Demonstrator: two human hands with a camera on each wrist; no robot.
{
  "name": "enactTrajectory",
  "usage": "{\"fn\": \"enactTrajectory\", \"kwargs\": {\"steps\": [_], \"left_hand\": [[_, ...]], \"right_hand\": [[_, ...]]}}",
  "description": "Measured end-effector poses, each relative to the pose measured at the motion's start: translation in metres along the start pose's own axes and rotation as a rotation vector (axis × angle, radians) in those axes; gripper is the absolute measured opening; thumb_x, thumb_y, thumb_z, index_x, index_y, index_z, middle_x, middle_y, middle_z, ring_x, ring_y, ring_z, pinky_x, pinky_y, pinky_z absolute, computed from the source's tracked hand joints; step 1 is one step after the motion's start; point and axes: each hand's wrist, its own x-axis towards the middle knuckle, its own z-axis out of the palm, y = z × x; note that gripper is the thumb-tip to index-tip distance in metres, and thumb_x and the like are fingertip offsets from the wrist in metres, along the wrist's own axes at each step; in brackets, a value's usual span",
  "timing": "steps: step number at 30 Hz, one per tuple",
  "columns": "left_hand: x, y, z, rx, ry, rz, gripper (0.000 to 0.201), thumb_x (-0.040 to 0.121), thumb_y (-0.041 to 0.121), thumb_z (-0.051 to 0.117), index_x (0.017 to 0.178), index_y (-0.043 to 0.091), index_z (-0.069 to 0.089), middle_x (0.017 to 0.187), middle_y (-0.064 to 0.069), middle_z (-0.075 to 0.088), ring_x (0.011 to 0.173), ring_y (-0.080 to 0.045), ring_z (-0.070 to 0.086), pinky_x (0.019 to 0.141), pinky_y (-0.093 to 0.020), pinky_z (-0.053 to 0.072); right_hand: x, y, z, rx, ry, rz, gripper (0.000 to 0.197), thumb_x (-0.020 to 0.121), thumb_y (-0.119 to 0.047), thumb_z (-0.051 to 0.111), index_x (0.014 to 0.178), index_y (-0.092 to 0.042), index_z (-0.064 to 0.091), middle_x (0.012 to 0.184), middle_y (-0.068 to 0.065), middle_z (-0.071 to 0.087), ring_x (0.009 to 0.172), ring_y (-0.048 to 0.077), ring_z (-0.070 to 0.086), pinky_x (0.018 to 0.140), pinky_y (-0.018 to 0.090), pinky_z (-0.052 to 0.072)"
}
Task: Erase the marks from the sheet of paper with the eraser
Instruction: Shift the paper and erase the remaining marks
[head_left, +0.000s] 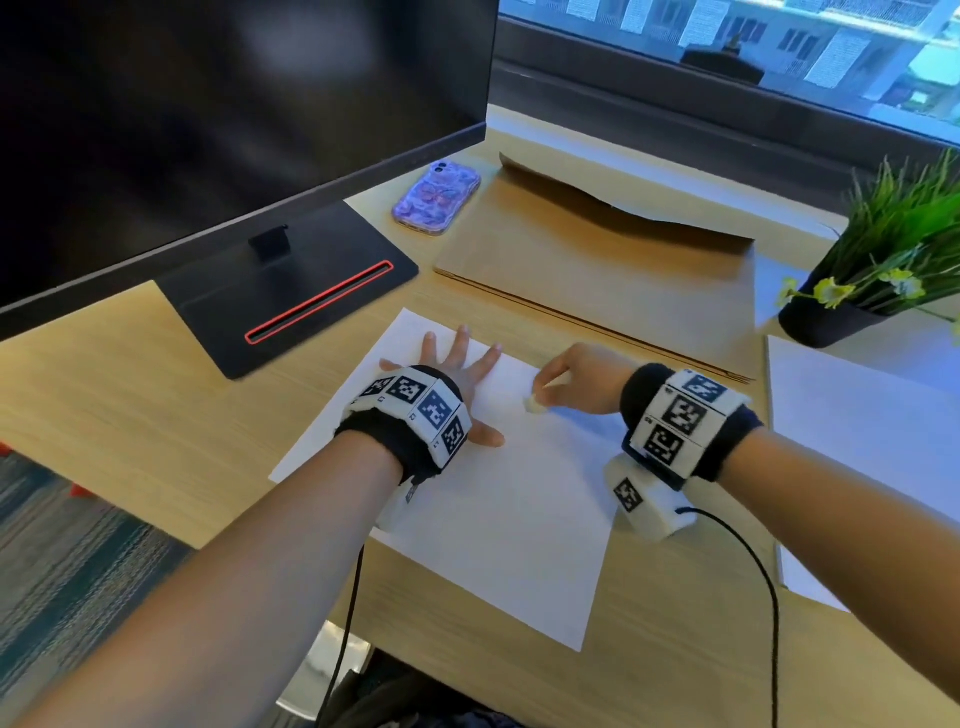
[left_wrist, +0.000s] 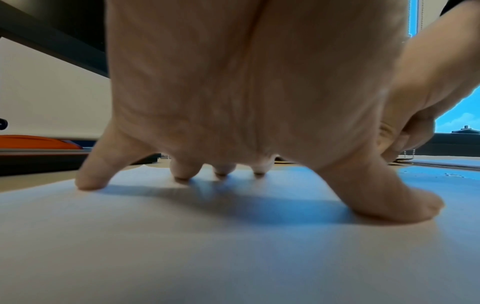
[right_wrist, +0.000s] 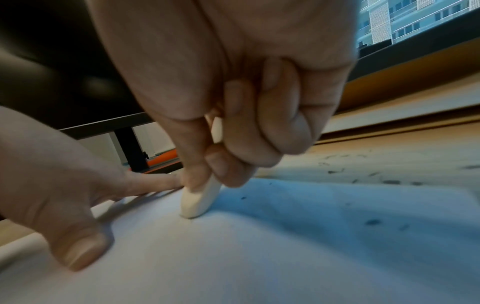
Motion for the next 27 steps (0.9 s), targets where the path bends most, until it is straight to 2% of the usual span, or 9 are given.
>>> {"fn": "enactTrajectory", "kwargs": {"steps": [2, 4, 6, 10, 15, 17, 20, 23, 27], "left_hand": [[-0.001, -0.001, 0.0, -0.008, 0.011, 0.006, 0.112, 0.073, 0.065, 0.064, 0.145, 0.04, -0.019, 0.152, 0.004, -0.031, 0.142, -0.034, -0.02, 0.1, -0.076, 0.013], [-0.001, -0.001, 0.0, -0.018, 0.016, 0.008, 0.114, 0.074, 0.064, 0.064, 0.146, 0.037, -0.02, 0.152, 0.005, -0.031, 0.143, -0.033, -0.019, 0.101, -0.075, 0.013], [-0.002, -0.001, 0.0, -0.02, 0.023, 0.003, 0.114, 0.074, 0.064, 0.063, 0.146, 0.034, -0.02, 0.153, 0.006, -0.031, 0.143, -0.032, -0.019, 0.102, -0.075, 0.013], [-0.002, -0.001, -0.001, -0.012, 0.029, -0.002, 0.114, 0.074, 0.065, 0.063, 0.147, 0.033, -0.019, 0.153, 0.006, -0.03, 0.143, -0.032, -0.018, 0.101, -0.075, 0.014], [0.0, -0.001, 0.0, -0.012, 0.022, -0.004, 0.117, 0.072, 0.065, 0.064, 0.146, 0.034, -0.021, 0.153, 0.006, -0.031, 0.143, -0.033, -0.018, 0.1, -0.076, 0.014], [0.002, -0.002, 0.0, -0.021, 0.022, -0.001, 0.117, 0.072, 0.065, 0.065, 0.146, 0.034, -0.021, 0.153, 0.005, -0.031, 0.143, -0.034, -0.019, 0.1, -0.076, 0.013], [0.002, -0.002, 0.001, -0.026, 0.023, 0.0, 0.117, 0.072, 0.065, 0.065, 0.146, 0.034, -0.02, 0.152, 0.006, -0.031, 0.142, -0.033, -0.02, 0.1, -0.076, 0.013], [0.003, -0.003, 0.002, -0.022, 0.033, -0.001, 0.116, 0.072, 0.065, 0.064, 0.146, 0.035, -0.021, 0.153, 0.006, -0.031, 0.143, -0.032, -0.02, 0.101, -0.076, 0.012], [0.004, -0.003, 0.002, -0.028, 0.034, -0.003, 0.118, 0.071, 0.067, 0.065, 0.146, 0.035, -0.021, 0.153, 0.005, -0.03, 0.143, -0.033, -0.019, 0.1, -0.076, 0.013]], "right_hand": [[-0.002, 0.002, -0.004, 0.004, -0.036, 0.003, 0.025, 0.092, -0.027, 0.058, 0.114, -0.021, 0.067, 0.117, -0.001, 0.062, 0.1, 0.014, 0.056, 0.089, 0.024, 0.041], [0.001, -0.001, -0.005, 0.087, 0.013, -0.005, 0.023, 0.093, -0.023, 0.056, 0.113, -0.019, 0.067, 0.093, -0.004, 0.062, 0.074, 0.005, 0.054, 0.066, 0.013, 0.043], [0.009, -0.01, -0.005, 0.18, 0.102, 0.01, 0.022, 0.093, -0.022, 0.056, 0.112, -0.018, 0.067, 0.086, -0.005, 0.06, 0.07, 0.007, 0.051, 0.052, 0.01, 0.038], [0.019, -0.019, 0.001, 0.31, 0.243, 0.053, 0.021, 0.092, -0.022, 0.056, 0.11, -0.018, 0.067, 0.122, 0.005, 0.06, 0.09, 0.014, 0.05, 0.073, 0.023, 0.038], [0.004, -0.02, 0.011, 0.13, 0.047, -0.025, 0.026, 0.094, -0.024, 0.055, 0.117, -0.018, 0.065, 0.129, 0.002, 0.057, 0.111, 0.017, 0.052, 0.083, 0.021, 0.034], [0.008, -0.022, 0.011, 0.117, 0.084, -0.027, 0.027, 0.094, -0.024, 0.055, 0.118, -0.018, 0.065, 0.131, 0.002, 0.056, 0.116, 0.018, 0.051, 0.084, 0.021, 0.033], [0.019, -0.027, 0.007, 0.234, 0.219, 0.007, 0.026, 0.095, -0.023, 0.053, 0.116, -0.017, 0.065, 0.131, 0.004, 0.056, 0.115, 0.019, 0.053, 0.082, 0.021, 0.034], [0.018, -0.031, 0.013, 0.246, 0.266, 0.01, 0.027, 0.095, -0.022, 0.052, 0.119, -0.017, 0.064, 0.128, 0.006, 0.058, 0.102, 0.016, 0.055, 0.078, 0.02, 0.036], [0.0, -0.03, 0.023, 0.11, 0.023, -0.054, 0.026, 0.092, -0.023, 0.056, 0.115, -0.017, 0.066, 0.115, 0.001, 0.063, 0.091, 0.011, 0.051, 0.08, 0.021, 0.037]]}}
